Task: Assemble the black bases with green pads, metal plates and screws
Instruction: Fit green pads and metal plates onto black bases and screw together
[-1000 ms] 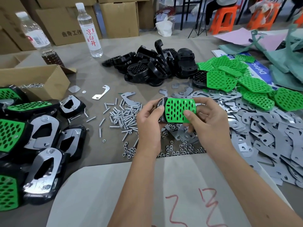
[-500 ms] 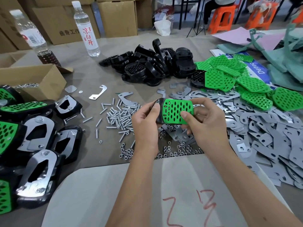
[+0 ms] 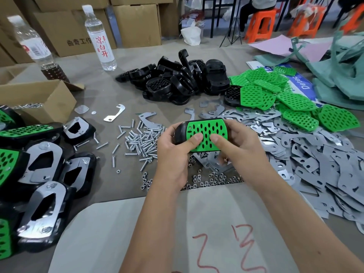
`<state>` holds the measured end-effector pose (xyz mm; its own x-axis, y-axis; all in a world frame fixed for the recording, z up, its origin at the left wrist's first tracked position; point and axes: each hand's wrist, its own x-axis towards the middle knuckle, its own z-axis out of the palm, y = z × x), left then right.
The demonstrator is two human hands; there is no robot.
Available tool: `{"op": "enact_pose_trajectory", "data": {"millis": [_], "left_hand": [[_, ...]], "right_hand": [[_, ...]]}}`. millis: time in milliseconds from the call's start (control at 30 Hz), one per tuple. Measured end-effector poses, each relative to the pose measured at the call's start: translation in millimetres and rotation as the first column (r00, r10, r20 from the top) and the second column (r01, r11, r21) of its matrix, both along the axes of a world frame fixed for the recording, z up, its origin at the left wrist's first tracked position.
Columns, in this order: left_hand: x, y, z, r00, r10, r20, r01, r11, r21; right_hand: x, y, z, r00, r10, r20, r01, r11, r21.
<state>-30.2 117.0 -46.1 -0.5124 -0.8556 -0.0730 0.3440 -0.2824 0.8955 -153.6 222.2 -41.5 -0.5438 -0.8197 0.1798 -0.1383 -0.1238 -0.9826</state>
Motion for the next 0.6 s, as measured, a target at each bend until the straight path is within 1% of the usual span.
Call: {"op": "enact_pose_trajectory", "data": {"millis": [67,133,200,267,333,467,600], "left_hand": [[2.7,-0.9,1.8,0.996,-0.086,-0.033,0.086,0.996,0.008],[2.9,-1.0,2.0,0.992,-0.124,0.013,0.125,0.991,-0.046],[0.9,0.2,0.3,0.991,-0.087,0.103,0.100,0.987,-0.130],[-1.0,1.5,-0.9,0.988,-0.054,0.146,0.079,0.982,-0.172],[-0.6,1.9,0.6,0.990,-0.057,0.127,0.076,0.986,-0.151],[1.5,1.6,3.9,0.992,-0.126,0.020,0.127,0.990,-0.066],[5.5,-1.1,5.5,0.987,-0.159,-0.027,0.158,0.987,-0.020]], "right_hand": [[-1.5,2.1,2.0,0.997,0.041,0.066,-0.039,0.999,-0.023],[-3.3,3.8,1.1,0.995,0.036,0.091,-0.034,0.999,-0.021],[-4.2,4.6,-1.1,0.996,0.016,0.086,-0.017,1.000,0.009],[-4.5,5.0,-1.1,0.993,0.020,0.115,-0.021,1.000,0.006],[-5.3,5.2,1.4,0.981,0.058,0.183,-0.055,0.998,-0.025],[-5.1,6.3,5.0,0.941,0.138,0.310,-0.126,0.990,-0.059],[-4.4,5.9,5.4,0.920,0.169,0.354,-0.150,0.985,-0.081]]}}
